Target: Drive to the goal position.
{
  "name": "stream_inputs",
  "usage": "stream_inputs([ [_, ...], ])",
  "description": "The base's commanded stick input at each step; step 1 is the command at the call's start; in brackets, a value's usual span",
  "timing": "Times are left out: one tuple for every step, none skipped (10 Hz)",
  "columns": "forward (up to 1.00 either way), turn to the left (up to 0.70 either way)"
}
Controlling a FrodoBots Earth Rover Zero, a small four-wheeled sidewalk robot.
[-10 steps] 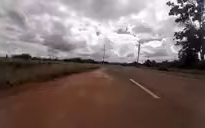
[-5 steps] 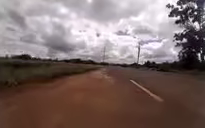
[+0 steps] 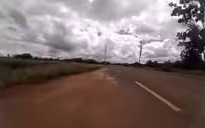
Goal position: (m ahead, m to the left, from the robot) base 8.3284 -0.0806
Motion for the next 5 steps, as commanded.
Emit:
stream_inputs([
  [1.0, -0.07],
  [1.0, -0.1],
  [1.0, -0.18],
  [1.0, -0.29],
  [1.0, -0.4],
])
